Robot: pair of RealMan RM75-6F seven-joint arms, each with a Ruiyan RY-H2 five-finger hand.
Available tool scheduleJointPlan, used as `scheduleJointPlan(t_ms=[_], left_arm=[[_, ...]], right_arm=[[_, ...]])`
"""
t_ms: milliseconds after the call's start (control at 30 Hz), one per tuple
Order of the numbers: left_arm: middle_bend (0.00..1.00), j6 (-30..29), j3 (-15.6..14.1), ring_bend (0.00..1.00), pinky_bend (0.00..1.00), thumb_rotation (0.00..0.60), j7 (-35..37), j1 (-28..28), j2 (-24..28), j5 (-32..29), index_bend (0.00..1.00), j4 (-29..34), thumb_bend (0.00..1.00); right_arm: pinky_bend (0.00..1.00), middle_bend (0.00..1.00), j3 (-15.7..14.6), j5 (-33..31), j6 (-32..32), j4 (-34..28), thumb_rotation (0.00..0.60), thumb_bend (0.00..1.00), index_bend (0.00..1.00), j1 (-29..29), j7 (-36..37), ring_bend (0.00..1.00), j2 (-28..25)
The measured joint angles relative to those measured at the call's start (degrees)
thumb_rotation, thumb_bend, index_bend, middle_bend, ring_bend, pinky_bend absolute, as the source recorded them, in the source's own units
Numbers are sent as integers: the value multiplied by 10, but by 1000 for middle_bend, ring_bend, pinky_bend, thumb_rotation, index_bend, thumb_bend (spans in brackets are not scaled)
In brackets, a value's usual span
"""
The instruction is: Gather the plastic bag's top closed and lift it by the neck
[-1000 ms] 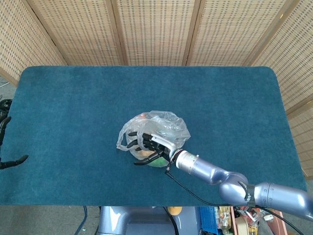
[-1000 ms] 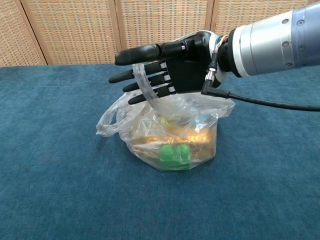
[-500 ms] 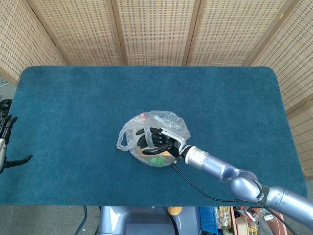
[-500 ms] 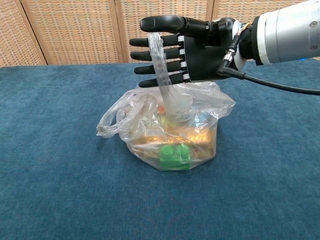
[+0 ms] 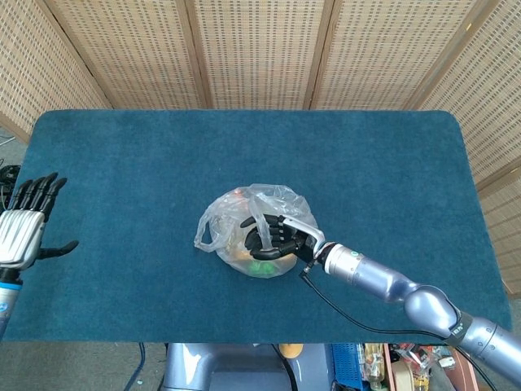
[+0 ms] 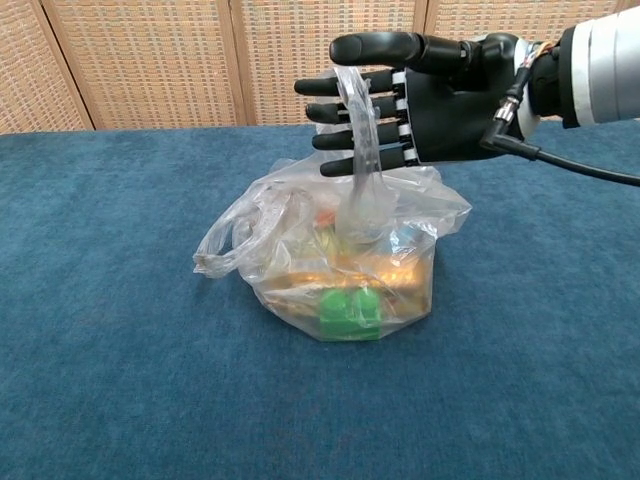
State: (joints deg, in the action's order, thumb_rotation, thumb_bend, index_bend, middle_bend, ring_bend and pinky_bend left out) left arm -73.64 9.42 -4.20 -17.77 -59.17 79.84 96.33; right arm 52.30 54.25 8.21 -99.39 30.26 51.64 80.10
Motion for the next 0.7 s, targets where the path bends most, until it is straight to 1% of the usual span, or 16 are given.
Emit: scheduleJointPlan(t_ms=[167,233,267,300,433,700], left_arm=[[0,20,1,0,0,600,41,-53,-38,85,149,-84,199],[0,25,-2,0,0,600,58,-79,-66,130,188,-135,217],[0,25,-4,0,0,600,63,-84,-74,139,204,-149,222],[0,25,-7,0,0,600,79,-94,-93,153,227,-177,225],[0,16,-23,0,0,600,148,-118,-162,185,284,-271,229],[0,-22,-63,0,0,600,255,-140,-316,220,310,-470,228]], right_arm=[[346,483,21,-24,32,8,600,144,310,-18,-42,406,6],[346,483,29,-35,42,13,600,146,310,-23,-56,407,9],[346,483,32,-40,46,16,600,148,310,-24,-63,408,10],[346,483,38,-49,52,20,600,149,309,-27,-73,408,12],[346,484,53,-79,70,37,600,150,309,-32,-105,410,17],[346,484,59,-127,85,56,600,157,310,-34,-152,412,15]])
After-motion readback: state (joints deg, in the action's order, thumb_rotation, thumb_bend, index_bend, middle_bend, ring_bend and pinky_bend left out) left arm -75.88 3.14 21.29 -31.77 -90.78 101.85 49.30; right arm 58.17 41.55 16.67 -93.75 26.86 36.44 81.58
